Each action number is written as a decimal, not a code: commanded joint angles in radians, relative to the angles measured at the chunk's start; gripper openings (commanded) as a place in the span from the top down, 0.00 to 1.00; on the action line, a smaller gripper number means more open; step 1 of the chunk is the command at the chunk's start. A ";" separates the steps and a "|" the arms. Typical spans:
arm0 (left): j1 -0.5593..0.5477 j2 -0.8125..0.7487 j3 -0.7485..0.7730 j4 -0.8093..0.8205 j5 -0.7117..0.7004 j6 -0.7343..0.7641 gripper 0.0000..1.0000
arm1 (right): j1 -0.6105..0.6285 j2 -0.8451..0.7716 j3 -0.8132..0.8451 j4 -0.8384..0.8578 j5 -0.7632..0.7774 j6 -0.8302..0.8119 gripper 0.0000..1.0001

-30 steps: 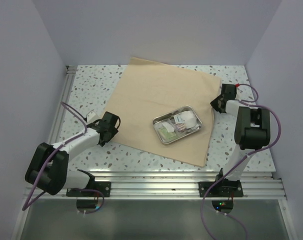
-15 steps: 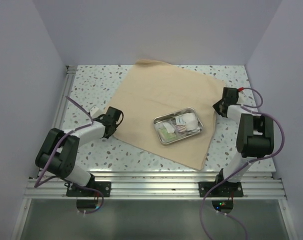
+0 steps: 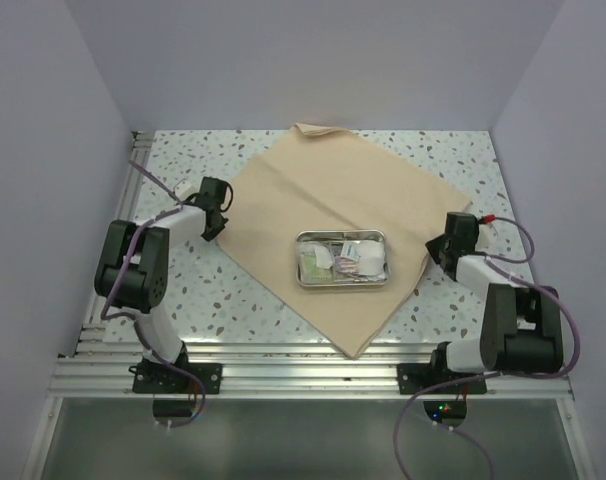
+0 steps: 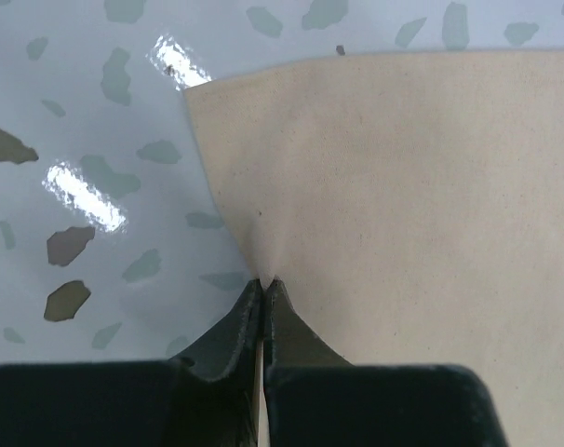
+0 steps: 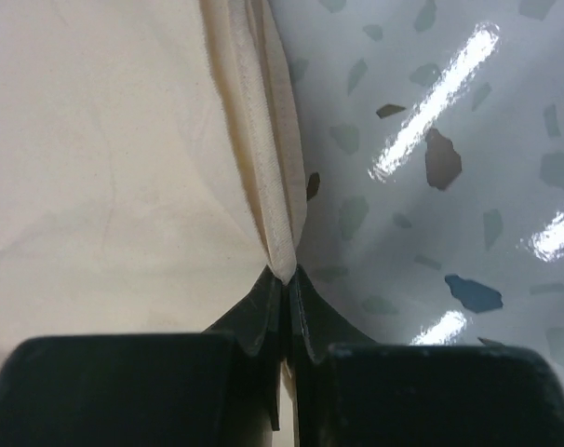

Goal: Prepare the surgical pack

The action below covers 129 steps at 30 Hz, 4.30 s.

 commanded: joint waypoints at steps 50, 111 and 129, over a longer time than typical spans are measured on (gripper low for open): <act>-0.260 -0.330 -0.277 0.265 0.387 0.400 0.21 | 0.359 0.131 0.308 -0.207 -0.279 -0.575 0.88; -0.268 -0.556 -0.375 0.181 0.471 0.515 0.19 | 1.645 -0.132 0.199 -0.704 0.394 -0.225 0.38; -0.264 -0.560 -0.377 0.147 0.433 0.493 0.18 | 1.704 0.211 0.322 -0.700 0.474 -0.228 0.40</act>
